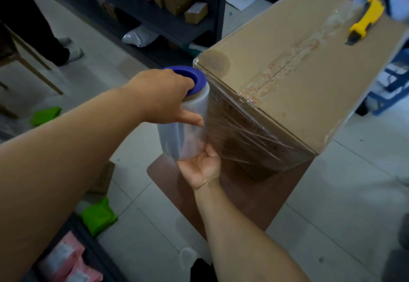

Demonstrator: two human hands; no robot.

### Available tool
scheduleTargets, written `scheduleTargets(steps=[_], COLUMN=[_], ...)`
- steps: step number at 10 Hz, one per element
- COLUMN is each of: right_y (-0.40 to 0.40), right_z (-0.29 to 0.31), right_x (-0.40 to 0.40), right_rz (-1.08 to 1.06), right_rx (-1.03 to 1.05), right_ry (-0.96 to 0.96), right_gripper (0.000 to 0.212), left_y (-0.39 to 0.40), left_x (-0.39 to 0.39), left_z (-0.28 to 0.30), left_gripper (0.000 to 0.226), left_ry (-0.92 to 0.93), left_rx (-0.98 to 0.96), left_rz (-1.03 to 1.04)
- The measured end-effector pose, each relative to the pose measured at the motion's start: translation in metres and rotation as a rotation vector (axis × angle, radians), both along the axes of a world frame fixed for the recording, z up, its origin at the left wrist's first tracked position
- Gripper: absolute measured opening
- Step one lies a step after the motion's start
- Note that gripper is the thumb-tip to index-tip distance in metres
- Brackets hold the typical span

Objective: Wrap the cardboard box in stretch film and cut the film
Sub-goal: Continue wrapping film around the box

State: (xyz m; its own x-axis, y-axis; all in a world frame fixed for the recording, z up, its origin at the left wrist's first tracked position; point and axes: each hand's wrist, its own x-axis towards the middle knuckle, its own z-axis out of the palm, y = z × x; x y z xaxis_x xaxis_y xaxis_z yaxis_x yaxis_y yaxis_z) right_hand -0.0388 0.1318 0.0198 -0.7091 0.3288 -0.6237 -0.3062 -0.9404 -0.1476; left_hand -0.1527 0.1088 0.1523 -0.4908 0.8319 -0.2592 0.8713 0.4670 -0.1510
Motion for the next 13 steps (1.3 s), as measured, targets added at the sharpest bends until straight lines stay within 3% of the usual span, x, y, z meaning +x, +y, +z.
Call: scheduleTargets(steps=[1, 3, 7, 10, 13], right_y=[0.010, 0.019, 0.003, -0.015, -0.013], right_z=[-0.043, -0.055, -0.045, -0.044, -0.062], right_x=[-0.011, -0.020, -0.053, -0.092, -0.117], right_rz=[0.059, 0.099, -0.004, -0.147, -0.137], right_rx=[-0.121, -0.188, -0.128, -0.143, -0.199], right_ry=[0.118, 0.247, 0.255, 0.270, 0.251], right_gripper=[0.034, 0.051, 0.041, 0.047, 0.054], left_y=[0.004, 0.015, 0.006, -0.005, -0.003], left_x=[-0.001, -0.005, -0.048, -0.088, -0.112], left_z=[0.005, 0.012, 0.011, 0.010, 0.005], left_gripper=[0.059, 0.060, 0.062, 0.055, 0.050], left_ry=[0.031, 0.058, 0.022, -0.012, -0.029], left_rx=[-0.008, -0.042, -0.049, 0.004, -0.027], left_rz=[-0.012, -0.020, -0.145, -0.278, -0.260])
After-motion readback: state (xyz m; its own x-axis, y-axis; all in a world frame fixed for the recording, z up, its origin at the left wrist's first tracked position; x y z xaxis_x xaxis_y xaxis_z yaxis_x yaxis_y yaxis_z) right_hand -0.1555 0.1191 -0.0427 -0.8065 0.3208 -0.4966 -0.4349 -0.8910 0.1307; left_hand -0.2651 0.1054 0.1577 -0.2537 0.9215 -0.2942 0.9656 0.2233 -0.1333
